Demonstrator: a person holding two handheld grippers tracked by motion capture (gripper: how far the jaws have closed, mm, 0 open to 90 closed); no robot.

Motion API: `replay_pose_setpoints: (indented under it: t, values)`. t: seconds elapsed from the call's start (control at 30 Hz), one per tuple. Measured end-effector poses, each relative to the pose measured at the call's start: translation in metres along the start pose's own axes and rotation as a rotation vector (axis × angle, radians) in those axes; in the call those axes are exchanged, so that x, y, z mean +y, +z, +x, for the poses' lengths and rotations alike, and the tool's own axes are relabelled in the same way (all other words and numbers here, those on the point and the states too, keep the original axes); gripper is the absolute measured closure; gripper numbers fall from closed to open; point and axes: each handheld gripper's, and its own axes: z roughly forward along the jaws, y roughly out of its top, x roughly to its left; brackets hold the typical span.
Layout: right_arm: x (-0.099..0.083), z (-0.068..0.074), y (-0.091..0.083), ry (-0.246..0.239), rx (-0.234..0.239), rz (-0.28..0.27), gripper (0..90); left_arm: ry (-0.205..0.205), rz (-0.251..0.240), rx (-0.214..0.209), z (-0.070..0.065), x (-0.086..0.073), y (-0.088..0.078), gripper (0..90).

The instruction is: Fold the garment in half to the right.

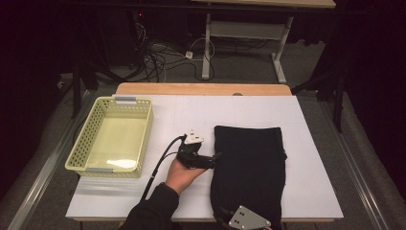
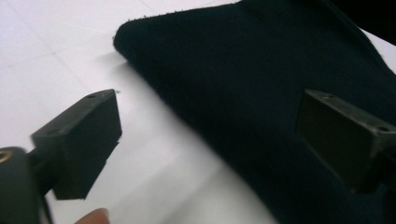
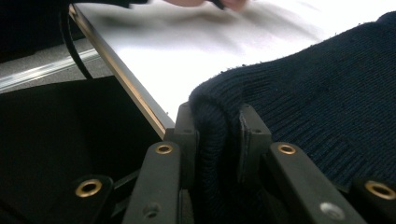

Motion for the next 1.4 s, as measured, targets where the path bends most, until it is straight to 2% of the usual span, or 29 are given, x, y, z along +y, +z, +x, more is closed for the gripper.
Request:
replay_pose_setpoints:
  t: [0.1,0.33,0.4,0.43,0.53,0.63,0.73,0.8,0.83,0.87,0.93,1.03,1.13,1.3,1.4]
  values:
    - [0.000,0.000,0.000,0.004,0.003,0.000,74.5,-0.017,0.016,0.003,0.003,0.009,0.016,12.0]
    - [-0.002,-0.001,0.001,0.009,0.010,-0.002,74.5,-0.082,0.113,0.032,0.013,0.024,0.054,18.7]
    - [-0.002,-0.002,0.002,0.007,0.013,-0.002,74.5,-0.102,0.136,0.040,0.014,0.027,0.061,23.6]
    - [-0.002,-0.002,0.002,0.009,0.014,-0.002,74.5,-0.111,0.151,0.047,0.015,0.028,0.063,25.6]
    - [-0.002,-0.002,0.002,0.009,0.014,-0.001,74.5,-0.145,0.143,0.070,0.016,0.030,0.065,35.6]
    - [-0.002,-0.001,0.002,0.006,0.011,0.002,74.5,-0.136,0.142,0.090,0.014,0.029,0.065,47.7]
    - [-0.002,-0.001,0.002,0.004,0.009,0.002,74.5,-0.133,0.142,0.059,0.013,0.029,0.065,64.3]
    - [-0.002,0.000,0.002,0.001,0.008,0.002,74.5,-0.090,0.132,0.074,0.010,0.029,0.062,73.1]
    - [-0.001,0.000,0.002,0.001,0.007,0.001,74.5,-0.074,0.129,0.085,0.009,0.029,0.062,75.1]
    - [-0.001,0.000,0.002,-0.002,0.007,0.001,74.5,-0.042,0.130,0.103,0.008,0.029,0.059,76.0]
    - [0.000,0.000,0.003,0.005,0.009,0.001,74.5,-0.027,0.118,0.114,0.009,0.030,0.055,77.1]
    - [0.003,0.000,0.005,-0.005,0.013,-0.002,74.5,-0.034,0.105,0.127,0.016,0.030,0.047,77.4]
    - [0.009,0.001,0.011,-0.004,0.022,-0.012,74.5,-0.047,0.107,0.143,0.029,0.029,0.036,77.5]
    - [0.022,0.005,0.028,-0.012,0.040,-0.027,74.5,-0.065,0.097,0.203,0.048,0.028,0.020,77.4]
    - [0.035,0.008,0.041,-0.011,0.054,-0.046,74.5,-0.104,0.088,0.256,0.063,0.029,0.005,77.5]
